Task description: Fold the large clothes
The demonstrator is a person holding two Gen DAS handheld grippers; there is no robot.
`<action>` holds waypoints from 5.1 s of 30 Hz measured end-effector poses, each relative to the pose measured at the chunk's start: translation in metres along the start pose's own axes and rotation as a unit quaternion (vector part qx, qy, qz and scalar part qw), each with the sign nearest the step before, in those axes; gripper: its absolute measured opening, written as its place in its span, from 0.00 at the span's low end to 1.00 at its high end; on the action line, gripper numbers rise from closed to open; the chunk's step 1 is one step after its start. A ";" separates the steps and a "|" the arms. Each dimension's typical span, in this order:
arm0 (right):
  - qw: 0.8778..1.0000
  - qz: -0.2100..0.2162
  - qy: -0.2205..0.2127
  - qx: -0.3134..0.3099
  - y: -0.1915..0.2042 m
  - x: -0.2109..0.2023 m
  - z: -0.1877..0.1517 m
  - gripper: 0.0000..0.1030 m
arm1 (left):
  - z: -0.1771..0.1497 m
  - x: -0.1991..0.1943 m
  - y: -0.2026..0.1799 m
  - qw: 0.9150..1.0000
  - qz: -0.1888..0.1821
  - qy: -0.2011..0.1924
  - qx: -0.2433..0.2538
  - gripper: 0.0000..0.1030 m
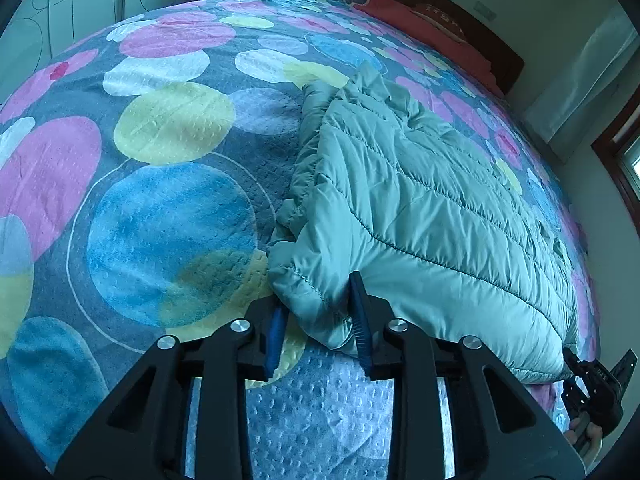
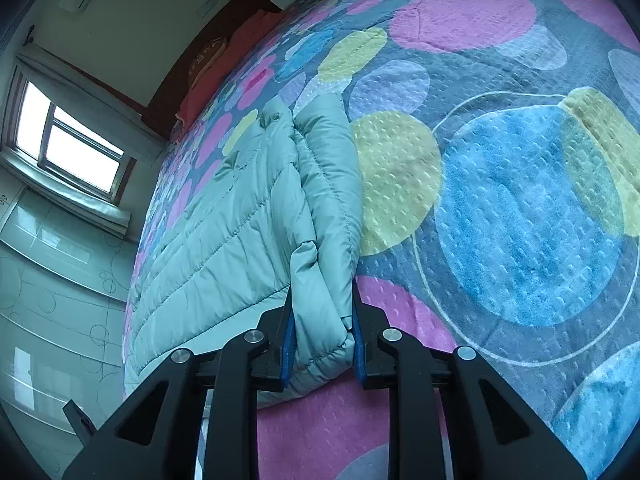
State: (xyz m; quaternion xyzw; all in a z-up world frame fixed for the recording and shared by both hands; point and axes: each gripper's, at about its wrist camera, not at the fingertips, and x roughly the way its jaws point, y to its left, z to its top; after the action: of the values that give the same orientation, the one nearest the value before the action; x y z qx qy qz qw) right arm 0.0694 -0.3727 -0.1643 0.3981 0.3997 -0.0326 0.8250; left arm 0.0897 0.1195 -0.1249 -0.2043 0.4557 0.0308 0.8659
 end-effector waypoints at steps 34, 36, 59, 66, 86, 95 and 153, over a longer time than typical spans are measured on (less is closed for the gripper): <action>0.959 -0.164 -0.066 -0.222 0.080 -0.033 -0.007 0.33 | 0.039 -0.044 0.023 0.993 0.086 -0.072 0.047 0.47; 0.954 -0.156 -0.062 -0.249 0.103 -0.023 -0.012 0.33 | 0.039 -0.040 0.017 0.992 0.087 -0.073 0.055 0.47; 0.919 -0.111 -0.012 -0.377 0.234 0.075 -0.061 0.33 | 0.051 -0.006 0.058 0.990 0.130 -0.048 0.026 0.48; 0.915 -0.118 -0.005 -0.386 0.244 0.091 -0.067 0.33 | 0.057 0.001 0.056 0.990 0.129 -0.045 0.031 0.48; 0.902 -0.151 -0.009 -0.404 0.228 0.121 -0.086 0.33 | 0.059 0.007 0.042 0.991 0.121 -0.041 0.034 0.48; 0.904 -0.147 -0.014 -0.402 0.225 0.122 -0.087 0.33 | 0.069 -0.003 0.035 0.996 0.083 -0.044 0.008 0.48; 0.904 -0.148 -0.018 -0.401 0.223 0.121 -0.092 0.33 | 0.086 0.076 -0.005 0.980 -0.178 0.033 -0.086 0.21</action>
State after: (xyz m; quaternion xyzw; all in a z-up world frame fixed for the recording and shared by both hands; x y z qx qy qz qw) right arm 0.1763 -0.1260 -0.1403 -0.0309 0.4180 0.0019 0.9079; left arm 0.2023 0.1379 -0.1415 -0.3565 0.4359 -0.0916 0.8213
